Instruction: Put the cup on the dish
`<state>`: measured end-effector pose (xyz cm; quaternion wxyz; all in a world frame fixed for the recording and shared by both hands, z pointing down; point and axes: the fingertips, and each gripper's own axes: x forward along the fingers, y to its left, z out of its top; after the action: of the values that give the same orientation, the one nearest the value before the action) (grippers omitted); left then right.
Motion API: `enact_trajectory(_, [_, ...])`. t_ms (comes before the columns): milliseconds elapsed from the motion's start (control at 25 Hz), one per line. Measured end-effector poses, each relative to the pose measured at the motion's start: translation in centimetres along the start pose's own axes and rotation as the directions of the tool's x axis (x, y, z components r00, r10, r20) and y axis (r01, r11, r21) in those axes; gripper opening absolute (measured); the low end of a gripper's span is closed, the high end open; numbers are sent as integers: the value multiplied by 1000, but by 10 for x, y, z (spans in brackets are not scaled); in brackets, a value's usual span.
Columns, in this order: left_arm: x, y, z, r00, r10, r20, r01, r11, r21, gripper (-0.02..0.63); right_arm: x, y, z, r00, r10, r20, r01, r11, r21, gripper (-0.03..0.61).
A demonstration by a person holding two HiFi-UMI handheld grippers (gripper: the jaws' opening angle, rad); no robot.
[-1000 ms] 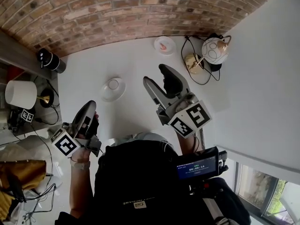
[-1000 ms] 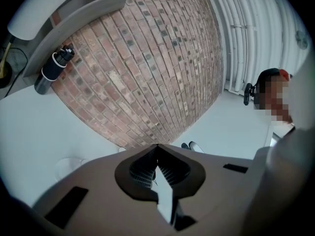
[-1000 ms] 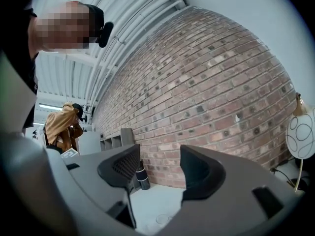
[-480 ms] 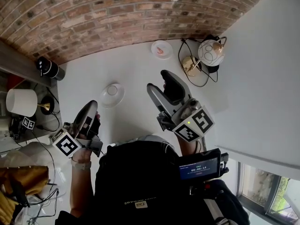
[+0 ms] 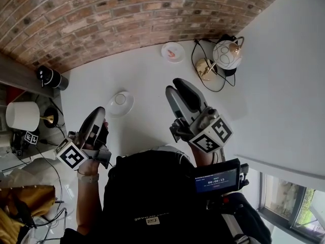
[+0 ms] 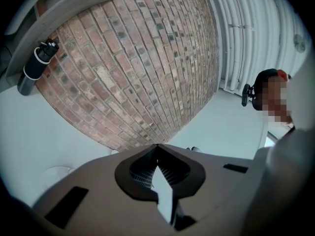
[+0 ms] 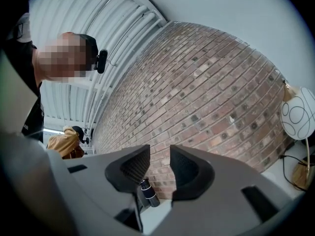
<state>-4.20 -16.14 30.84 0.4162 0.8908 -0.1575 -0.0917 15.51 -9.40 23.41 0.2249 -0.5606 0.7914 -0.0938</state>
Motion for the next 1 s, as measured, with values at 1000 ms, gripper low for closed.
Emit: enact_trajectory(1000, [14,11,-2,999,23,-22,-23,1000,-10,5,12,-19,-6,1000,-7,-17,8,1000,14,129])
